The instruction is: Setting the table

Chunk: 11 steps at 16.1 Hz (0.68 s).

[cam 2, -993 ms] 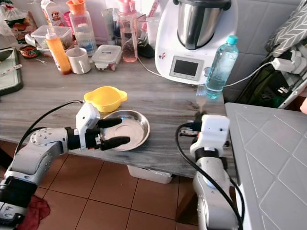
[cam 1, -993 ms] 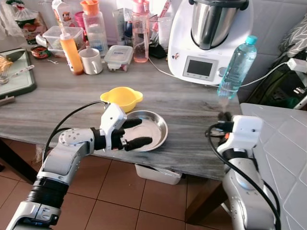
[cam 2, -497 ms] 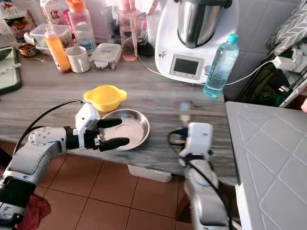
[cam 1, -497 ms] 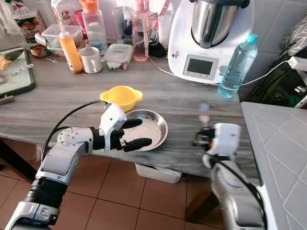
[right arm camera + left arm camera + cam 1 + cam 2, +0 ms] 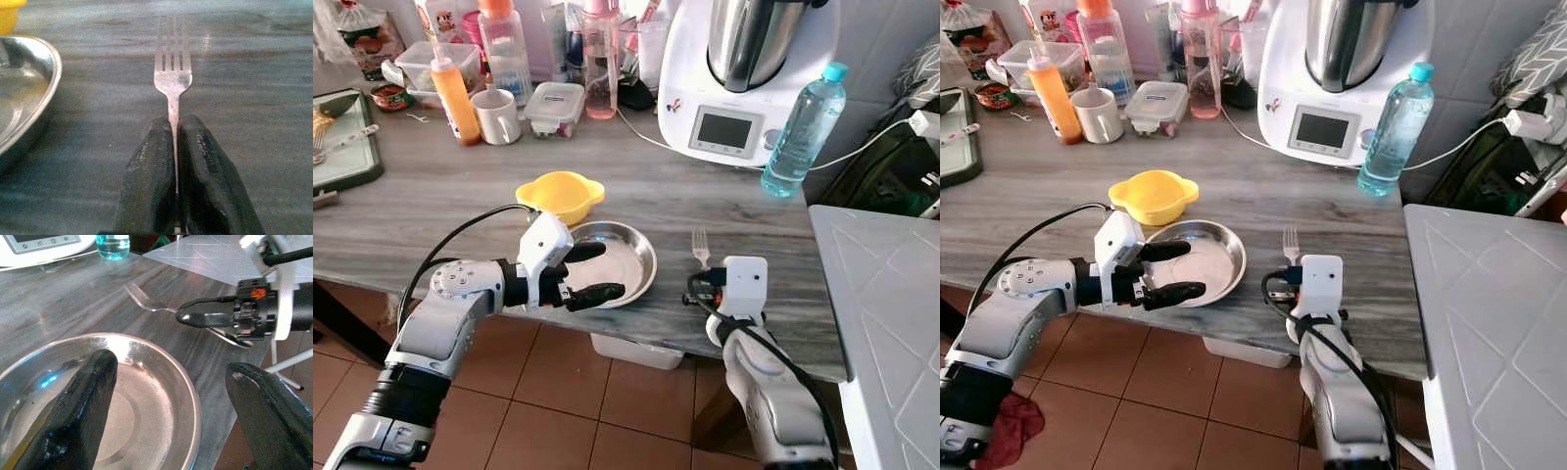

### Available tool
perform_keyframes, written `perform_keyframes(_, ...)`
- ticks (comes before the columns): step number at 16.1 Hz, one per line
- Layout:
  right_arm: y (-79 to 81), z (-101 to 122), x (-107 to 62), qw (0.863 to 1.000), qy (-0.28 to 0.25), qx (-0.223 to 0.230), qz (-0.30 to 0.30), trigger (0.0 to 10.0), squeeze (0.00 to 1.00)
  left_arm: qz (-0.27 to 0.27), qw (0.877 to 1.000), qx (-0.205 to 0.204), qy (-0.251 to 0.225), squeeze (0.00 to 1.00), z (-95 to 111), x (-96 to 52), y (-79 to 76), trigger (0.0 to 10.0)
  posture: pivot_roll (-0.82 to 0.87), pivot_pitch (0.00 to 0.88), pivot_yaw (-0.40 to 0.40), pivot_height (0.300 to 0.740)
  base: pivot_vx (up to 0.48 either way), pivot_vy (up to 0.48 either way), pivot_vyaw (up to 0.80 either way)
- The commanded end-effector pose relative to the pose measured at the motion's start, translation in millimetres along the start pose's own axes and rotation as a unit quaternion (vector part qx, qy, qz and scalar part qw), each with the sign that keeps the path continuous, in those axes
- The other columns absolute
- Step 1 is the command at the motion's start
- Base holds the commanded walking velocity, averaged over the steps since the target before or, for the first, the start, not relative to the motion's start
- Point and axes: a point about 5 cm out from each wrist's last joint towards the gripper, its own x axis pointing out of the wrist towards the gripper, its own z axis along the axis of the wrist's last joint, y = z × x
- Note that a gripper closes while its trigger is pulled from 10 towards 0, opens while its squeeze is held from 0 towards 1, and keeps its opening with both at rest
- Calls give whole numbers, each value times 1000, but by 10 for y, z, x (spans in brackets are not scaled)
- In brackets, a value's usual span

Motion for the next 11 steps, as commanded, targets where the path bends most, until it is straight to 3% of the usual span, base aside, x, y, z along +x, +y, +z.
perform_keyframes(1,115,28,29,999,-7,45,3,10000,0,-7,1000,11,11,0,9,-18,-11,10000,115,112,-18,740,0,0,0)
perform_keyframes(11,336,-53,124,996,4,91,10,10000,0,-14,1000,14,21,0,27,-43,-8,10000,137,123,-3,740,0,0,0)
